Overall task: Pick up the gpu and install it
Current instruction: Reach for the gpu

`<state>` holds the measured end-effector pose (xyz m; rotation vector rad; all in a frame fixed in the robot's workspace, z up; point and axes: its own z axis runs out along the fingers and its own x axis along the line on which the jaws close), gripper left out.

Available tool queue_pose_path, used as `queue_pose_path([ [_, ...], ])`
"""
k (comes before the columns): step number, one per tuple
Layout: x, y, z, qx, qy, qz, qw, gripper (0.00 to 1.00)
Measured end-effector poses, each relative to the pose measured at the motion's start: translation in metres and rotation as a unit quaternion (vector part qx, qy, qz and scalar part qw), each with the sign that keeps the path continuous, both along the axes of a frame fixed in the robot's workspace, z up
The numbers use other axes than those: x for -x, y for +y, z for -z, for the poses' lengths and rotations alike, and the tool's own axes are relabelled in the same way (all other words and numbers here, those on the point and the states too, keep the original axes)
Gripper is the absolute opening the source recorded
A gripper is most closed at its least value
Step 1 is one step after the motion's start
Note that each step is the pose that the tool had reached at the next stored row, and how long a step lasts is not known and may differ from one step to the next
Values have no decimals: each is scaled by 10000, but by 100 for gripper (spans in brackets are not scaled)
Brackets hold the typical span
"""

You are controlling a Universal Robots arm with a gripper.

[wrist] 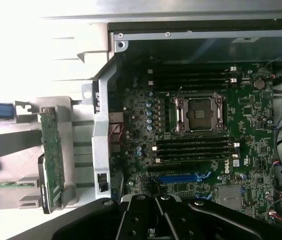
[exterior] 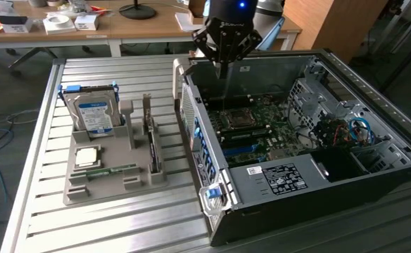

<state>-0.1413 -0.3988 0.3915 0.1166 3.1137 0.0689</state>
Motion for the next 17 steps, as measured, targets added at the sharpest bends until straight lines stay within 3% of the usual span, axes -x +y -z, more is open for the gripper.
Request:
queue_pose_path([
  [17,218,0,9,0,0,0,10000,11],
])
